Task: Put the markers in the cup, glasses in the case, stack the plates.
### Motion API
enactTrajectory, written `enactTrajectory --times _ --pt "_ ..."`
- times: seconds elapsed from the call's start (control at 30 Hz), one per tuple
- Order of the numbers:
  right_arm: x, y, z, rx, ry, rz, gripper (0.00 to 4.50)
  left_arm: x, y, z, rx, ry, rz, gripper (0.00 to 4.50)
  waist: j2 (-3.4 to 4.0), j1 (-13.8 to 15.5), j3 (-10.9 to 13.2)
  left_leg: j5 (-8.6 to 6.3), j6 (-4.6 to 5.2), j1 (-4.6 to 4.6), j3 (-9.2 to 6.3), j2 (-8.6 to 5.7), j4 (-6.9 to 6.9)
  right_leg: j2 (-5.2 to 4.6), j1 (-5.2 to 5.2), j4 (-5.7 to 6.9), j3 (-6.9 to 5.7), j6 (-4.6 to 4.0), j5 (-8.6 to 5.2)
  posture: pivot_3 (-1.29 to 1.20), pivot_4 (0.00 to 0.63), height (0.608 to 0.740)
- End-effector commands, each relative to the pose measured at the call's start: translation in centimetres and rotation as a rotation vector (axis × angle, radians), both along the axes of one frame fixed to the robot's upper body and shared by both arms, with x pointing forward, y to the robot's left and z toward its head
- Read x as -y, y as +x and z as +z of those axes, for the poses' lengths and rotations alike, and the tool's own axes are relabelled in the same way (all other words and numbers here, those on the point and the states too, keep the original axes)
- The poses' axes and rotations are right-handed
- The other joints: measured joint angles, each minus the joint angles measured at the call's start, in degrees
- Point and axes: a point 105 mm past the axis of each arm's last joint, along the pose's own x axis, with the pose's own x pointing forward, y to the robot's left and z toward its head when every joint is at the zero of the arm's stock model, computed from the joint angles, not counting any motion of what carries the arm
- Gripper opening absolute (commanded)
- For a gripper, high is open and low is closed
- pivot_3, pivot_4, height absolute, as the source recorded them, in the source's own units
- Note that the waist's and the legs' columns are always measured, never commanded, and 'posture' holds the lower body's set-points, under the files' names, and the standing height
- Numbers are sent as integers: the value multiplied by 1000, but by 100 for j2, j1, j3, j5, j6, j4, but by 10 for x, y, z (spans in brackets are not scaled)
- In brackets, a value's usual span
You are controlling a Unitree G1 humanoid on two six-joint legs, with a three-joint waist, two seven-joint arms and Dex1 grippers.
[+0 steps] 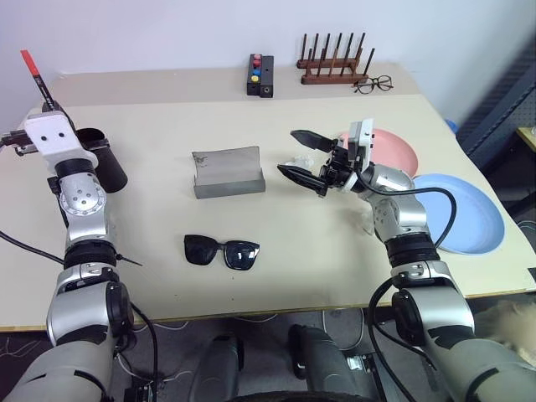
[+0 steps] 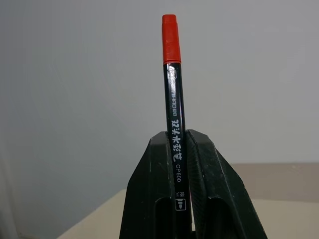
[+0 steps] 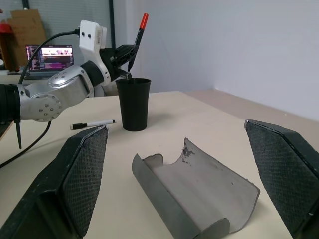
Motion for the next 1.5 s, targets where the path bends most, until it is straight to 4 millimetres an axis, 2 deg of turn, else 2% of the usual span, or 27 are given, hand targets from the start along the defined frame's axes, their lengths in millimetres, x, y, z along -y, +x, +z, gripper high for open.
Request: enactTrajectory --times 0.03,0.43,0.53,0.73,0.93,1.03,1.1,1.2,1.3,1.5 --pt "2 -3 14 59 12 -4 4500 4 -1 15 53 23 -15 28 0 -2 0 0 0 0 0 0 0 0 0 0 0 0 0 0 150 740" --pt "2 -3 15 62 13 -5 4500 6 -1 10 45 21 -28 28 0 2 0 0 0 0 0 0 0 0 0 0 0 0 0 0 150 740" --pt "2 -3 16 63 14 -4 4500 7 -1 10 49 23 -34 1277 0 3 0 0 0 0 0 0 0 0 0 0 0 0 0 0 150 740" --pt "2 -2 17 64 13 -6 4500 6 -5 5 54 17 -38 4429 0 -2 0 0 0 0 0 0 0 0 0 0 0 0 0 0 150 740" --pt "2 0 17 64 14 -8 4500 8 -9 11 96 1 -67 4429 0 5 0 0 0 -1 0 0 0 0 0 0 0 0 0 0 150 740" --pt "2 0 17 66 14 -11 4500 2 -15 22 126 -30 -57 4429 0 6 0 0 0 -1 0 0 0 0 0 -1 0 0 0 0 150 740" --pt "2 1 17 67 14 -14 4500 -8 -20 29 135 -112 -55 4429 0 -4 0 0 0 -1 0 0 -1 -1 0 -1 0 0 0 0 150 740" --pt "3 0 17 70 15 -18 4500 -27 -36 40 123 -219 -52 4429 1 -39 0 0 0 -1 -1 2 -2 0 -1 0 0 0 0 0 150 740" --pt "6 1 16 70 14 -26 4500 -48 -68 46 65 -250 -25 4429 3 -141 2 0 0 -1 -2 4 -8 -1 -5 3 1 0 0 0 150 740" --pt "5 6 16 70 11 -29 4500 -47 -98 30 -158 -246 -95 4429 6 -141 4 0 0 0 -4 4 -14 1 -9 6 1 -3 -3 0 150 740"
